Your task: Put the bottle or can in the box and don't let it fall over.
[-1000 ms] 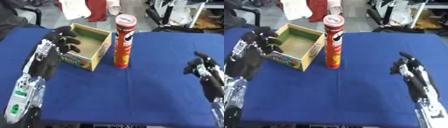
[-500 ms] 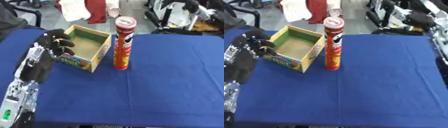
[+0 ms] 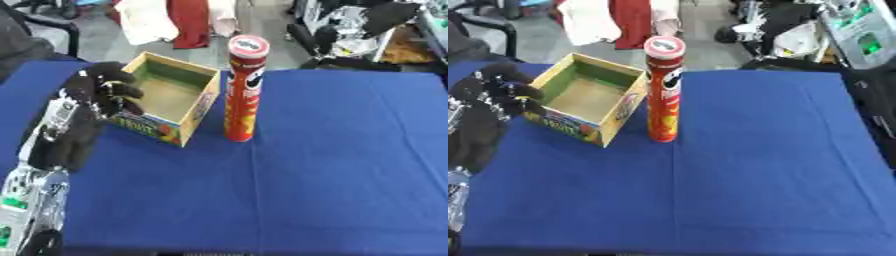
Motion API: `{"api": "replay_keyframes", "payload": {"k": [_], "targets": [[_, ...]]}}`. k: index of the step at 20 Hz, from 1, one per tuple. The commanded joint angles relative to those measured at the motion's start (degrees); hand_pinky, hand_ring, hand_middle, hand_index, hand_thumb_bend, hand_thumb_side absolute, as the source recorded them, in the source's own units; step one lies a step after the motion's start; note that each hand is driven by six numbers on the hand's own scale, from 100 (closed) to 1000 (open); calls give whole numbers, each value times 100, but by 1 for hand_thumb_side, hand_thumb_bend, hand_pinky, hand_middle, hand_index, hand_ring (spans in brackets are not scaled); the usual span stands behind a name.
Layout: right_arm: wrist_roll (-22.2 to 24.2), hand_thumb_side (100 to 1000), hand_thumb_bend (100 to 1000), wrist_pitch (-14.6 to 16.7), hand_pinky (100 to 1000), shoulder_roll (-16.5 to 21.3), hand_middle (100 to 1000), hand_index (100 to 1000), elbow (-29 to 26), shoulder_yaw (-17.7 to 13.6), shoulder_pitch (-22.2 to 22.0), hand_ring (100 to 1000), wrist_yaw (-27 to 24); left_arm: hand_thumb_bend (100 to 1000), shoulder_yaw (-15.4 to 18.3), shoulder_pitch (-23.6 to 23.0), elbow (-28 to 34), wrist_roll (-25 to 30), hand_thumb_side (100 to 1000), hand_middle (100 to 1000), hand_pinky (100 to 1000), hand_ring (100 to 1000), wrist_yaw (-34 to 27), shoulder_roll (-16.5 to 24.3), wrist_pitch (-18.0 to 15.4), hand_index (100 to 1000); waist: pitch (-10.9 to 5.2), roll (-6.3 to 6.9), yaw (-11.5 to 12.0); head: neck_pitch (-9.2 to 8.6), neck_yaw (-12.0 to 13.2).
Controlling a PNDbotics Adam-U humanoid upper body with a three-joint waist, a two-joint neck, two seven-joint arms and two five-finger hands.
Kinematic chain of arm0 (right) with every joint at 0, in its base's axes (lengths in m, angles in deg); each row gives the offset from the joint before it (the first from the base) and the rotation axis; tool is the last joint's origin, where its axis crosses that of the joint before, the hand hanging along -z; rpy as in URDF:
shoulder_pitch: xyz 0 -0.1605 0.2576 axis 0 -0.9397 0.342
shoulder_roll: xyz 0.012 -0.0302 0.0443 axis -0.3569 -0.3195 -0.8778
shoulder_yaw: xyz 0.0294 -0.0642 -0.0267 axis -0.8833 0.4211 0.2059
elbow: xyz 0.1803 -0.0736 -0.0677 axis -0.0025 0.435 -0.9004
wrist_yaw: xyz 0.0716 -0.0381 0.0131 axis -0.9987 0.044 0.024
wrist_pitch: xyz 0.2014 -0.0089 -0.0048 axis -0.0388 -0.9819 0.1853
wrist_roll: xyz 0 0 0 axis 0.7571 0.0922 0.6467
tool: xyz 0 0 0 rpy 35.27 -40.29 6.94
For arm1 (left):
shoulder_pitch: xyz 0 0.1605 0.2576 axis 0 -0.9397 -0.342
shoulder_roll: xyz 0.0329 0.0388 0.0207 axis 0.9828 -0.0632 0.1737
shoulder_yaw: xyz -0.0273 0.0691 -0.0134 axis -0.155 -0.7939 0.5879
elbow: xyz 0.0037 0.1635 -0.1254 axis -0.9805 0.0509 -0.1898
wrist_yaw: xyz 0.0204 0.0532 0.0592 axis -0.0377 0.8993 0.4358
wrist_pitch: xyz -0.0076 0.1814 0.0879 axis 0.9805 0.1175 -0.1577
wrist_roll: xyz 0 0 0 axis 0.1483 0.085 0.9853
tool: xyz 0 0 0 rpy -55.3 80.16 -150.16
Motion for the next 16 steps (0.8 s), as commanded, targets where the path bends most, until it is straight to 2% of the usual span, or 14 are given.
{"api": "replay_keyframes", "payload": {"k": [1,6,16], "targets": [[209,490,625,112,1000,-261,1000,1000,342,-147,278,1000,600,100,-39,108,103,67,607,672,597,671,-37,7,-9,805,-24,41,35,-79,-95],[169,499,625,235,1000,-682,1000,1000,722,-323,443,1000,1092,100,-69,155,105,129,608,672,596,671,-65,-38,4,804,13,78,112,-96,-277],[79,512,619,278,1000,-1026,988,1000,942,-450,648,1000,1259,100,-101,188,92,165,610,672,595,671,-102,-83,37,804,9,75,212,-101,-470]]}}
